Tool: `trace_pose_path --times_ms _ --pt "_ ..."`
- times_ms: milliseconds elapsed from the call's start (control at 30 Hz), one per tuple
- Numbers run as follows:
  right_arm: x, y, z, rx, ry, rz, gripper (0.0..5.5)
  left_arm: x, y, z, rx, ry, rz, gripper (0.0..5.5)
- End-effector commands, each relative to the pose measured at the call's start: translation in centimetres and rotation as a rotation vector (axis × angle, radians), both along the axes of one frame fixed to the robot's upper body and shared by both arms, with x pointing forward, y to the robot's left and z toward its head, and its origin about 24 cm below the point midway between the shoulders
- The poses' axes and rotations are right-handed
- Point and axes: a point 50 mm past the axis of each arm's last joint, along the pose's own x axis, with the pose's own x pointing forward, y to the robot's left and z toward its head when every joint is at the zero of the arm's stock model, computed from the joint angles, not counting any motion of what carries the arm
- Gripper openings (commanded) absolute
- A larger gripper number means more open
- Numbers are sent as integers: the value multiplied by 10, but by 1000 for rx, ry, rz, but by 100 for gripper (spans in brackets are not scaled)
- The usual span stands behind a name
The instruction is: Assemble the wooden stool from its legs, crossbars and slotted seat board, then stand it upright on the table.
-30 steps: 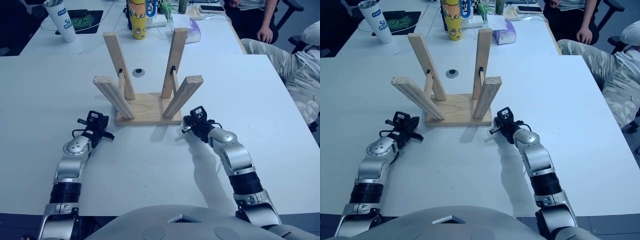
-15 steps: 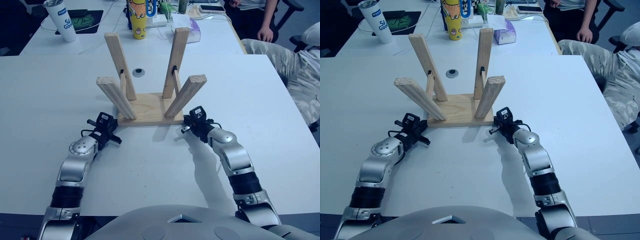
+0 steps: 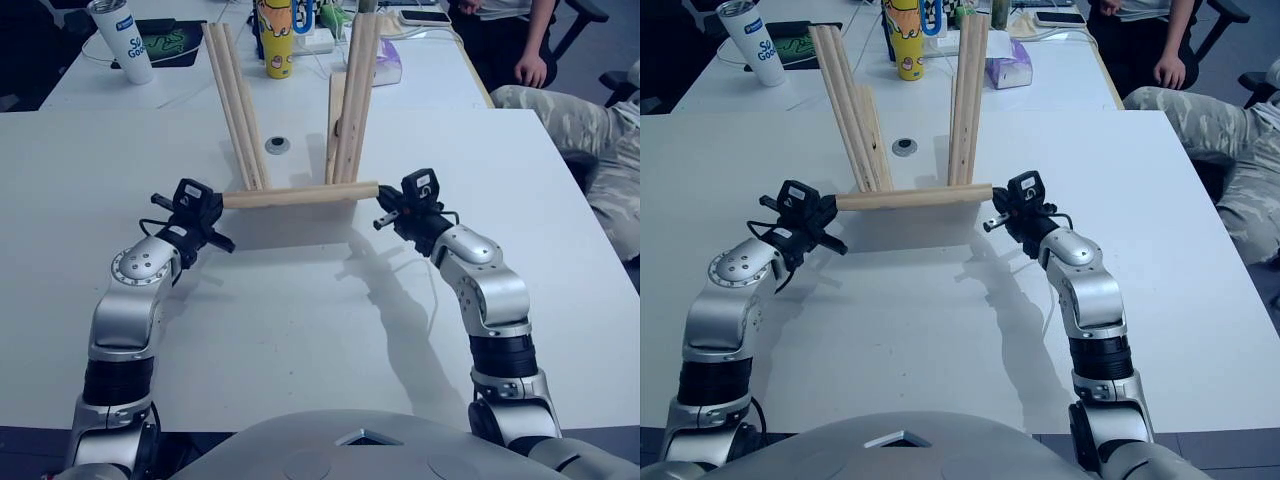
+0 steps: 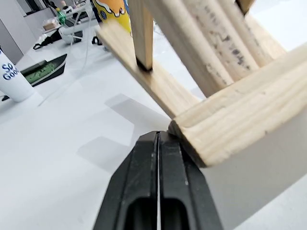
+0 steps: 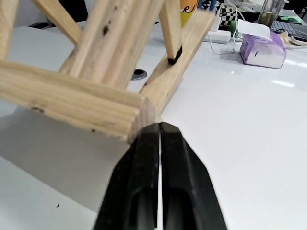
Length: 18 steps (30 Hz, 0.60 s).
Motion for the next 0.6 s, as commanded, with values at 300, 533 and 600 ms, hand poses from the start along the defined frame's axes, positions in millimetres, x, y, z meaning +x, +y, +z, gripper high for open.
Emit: trace_pose_path --times_ms 300,533,600 --pt "-2 35 29 141 -76 182 1 0 -17 -1 -83 11 -92 0" --pt "23 3 17 13 -47 -19 1 7 20 -20 14 88 128 0" --pt "30 -9 9 -37 -27 -70 1 8 30 -27 68 115 186 0"
